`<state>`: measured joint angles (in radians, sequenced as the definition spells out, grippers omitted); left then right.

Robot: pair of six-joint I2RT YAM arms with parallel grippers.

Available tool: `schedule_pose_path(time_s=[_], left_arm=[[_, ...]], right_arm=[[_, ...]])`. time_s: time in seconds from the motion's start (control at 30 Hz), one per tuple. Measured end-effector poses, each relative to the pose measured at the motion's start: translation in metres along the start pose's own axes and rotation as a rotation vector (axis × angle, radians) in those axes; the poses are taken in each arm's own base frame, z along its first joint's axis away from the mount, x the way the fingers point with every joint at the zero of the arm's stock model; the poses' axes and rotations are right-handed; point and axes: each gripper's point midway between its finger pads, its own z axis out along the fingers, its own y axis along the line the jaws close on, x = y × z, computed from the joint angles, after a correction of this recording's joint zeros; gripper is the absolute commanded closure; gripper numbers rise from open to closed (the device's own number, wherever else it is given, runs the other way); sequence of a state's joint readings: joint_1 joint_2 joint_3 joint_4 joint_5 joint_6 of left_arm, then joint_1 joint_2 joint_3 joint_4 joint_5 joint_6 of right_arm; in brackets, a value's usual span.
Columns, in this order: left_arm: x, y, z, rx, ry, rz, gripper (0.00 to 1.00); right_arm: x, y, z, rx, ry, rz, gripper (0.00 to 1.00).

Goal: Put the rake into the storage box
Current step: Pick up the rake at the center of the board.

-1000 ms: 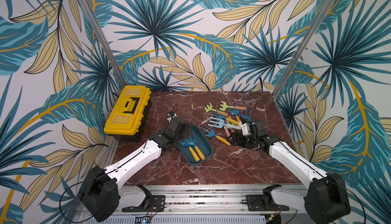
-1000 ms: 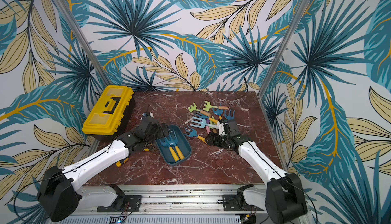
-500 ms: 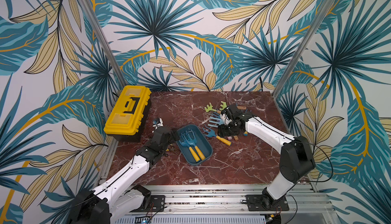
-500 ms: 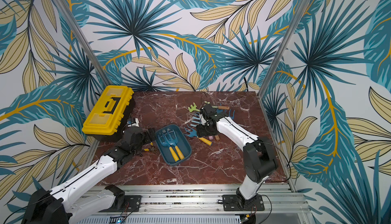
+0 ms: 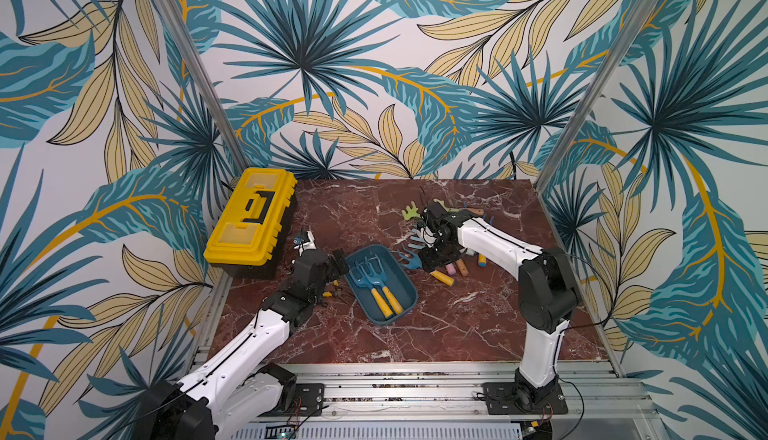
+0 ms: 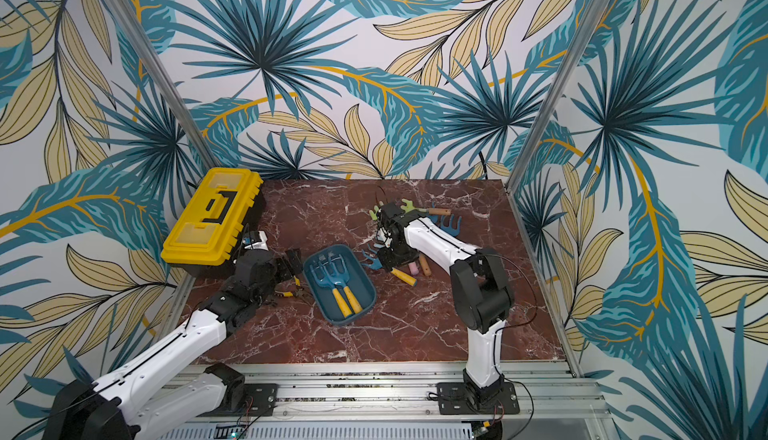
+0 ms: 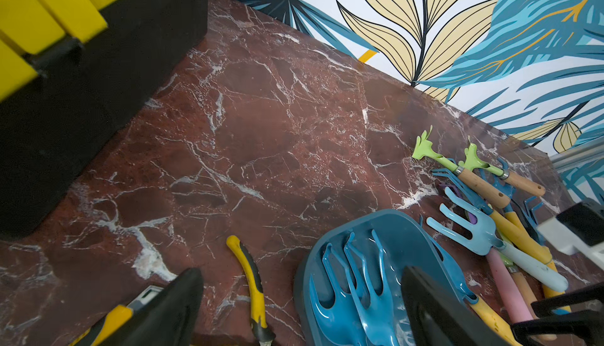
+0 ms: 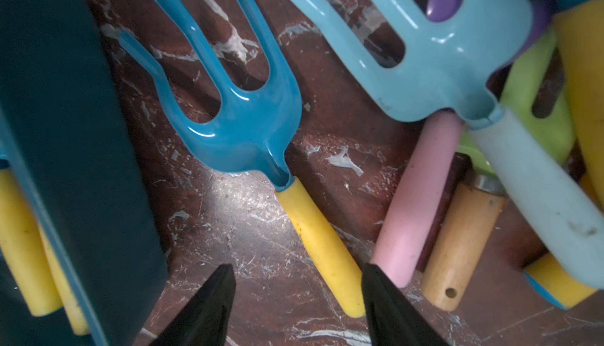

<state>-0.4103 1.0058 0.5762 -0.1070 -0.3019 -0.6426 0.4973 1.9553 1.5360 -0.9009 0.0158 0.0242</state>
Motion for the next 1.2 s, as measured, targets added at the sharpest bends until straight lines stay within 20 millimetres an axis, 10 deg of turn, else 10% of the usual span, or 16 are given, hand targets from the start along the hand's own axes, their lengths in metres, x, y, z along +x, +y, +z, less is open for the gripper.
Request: schedule_pose_path(time_s=[0.63,1.2], left_arm=[[0.005,-0.003,0.004,0.015,0.021,0.000,0.00],[0.004,-0.005,0.002,0.030,0.022,-0.005,0.00]], right_arm=[[0.013,0.018,0.048,0.089,0.124,-0.096,0.58],[0.040,0.022,0.013,0.106,0.033,0.021,0.90]])
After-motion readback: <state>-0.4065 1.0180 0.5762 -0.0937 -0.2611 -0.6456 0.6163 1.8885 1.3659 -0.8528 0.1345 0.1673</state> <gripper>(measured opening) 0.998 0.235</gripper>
